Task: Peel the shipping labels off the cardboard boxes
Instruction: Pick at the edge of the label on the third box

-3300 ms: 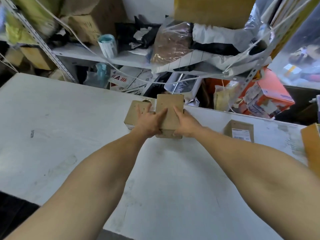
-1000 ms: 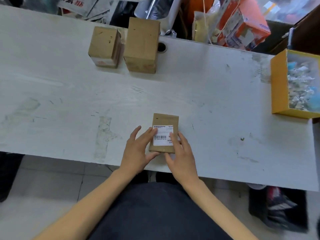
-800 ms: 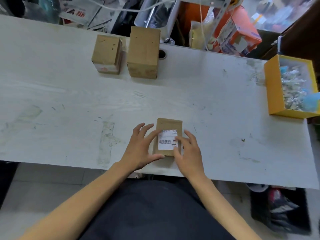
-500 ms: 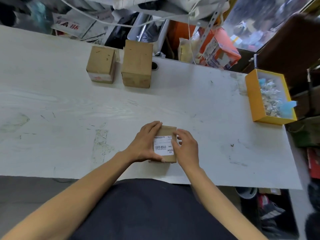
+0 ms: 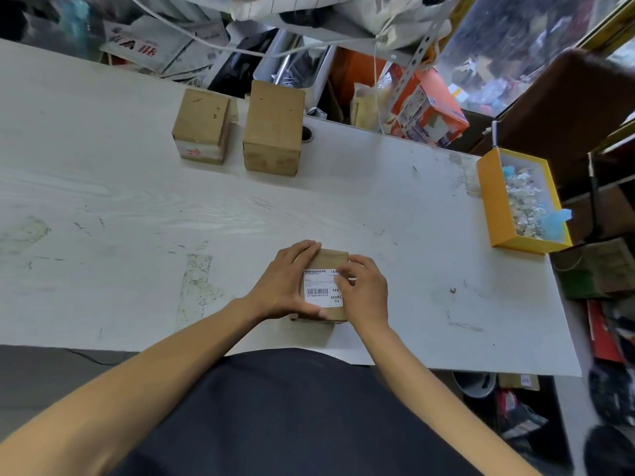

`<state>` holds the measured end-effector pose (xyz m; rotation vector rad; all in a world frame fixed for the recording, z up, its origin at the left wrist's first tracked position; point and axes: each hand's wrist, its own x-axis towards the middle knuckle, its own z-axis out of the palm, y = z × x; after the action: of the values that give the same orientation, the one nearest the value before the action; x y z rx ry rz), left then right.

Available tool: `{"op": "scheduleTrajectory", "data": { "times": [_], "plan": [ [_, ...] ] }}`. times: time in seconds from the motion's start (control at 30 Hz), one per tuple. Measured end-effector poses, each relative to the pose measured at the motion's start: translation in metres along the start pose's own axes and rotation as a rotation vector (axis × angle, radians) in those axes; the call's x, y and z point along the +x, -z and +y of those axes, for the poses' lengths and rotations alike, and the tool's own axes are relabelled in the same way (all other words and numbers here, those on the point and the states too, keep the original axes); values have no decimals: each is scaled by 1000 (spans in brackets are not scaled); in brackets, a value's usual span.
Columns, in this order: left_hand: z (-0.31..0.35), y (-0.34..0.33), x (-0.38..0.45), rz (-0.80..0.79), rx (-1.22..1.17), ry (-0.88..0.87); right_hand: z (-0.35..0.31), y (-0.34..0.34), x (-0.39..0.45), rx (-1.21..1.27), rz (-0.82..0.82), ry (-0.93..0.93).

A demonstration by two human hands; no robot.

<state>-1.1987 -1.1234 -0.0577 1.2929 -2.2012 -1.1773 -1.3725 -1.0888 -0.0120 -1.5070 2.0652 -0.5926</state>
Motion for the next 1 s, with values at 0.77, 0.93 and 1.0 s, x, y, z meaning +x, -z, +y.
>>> {"op": "scheduleTrajectory", "data": {
  "times": [0.77, 0.93, 1.0],
  "plan": [
    [-3, -2, 1, 2, 13, -10, -2, 1, 5, 156, -63, -154],
    [-5, -3, 1, 7, 9, -16, 7, 1, -5, 321, -72, -114],
    [-6, -3, 2, 8, 14, -21, 8, -1, -6, 359, -42, -128]
  ]
}}
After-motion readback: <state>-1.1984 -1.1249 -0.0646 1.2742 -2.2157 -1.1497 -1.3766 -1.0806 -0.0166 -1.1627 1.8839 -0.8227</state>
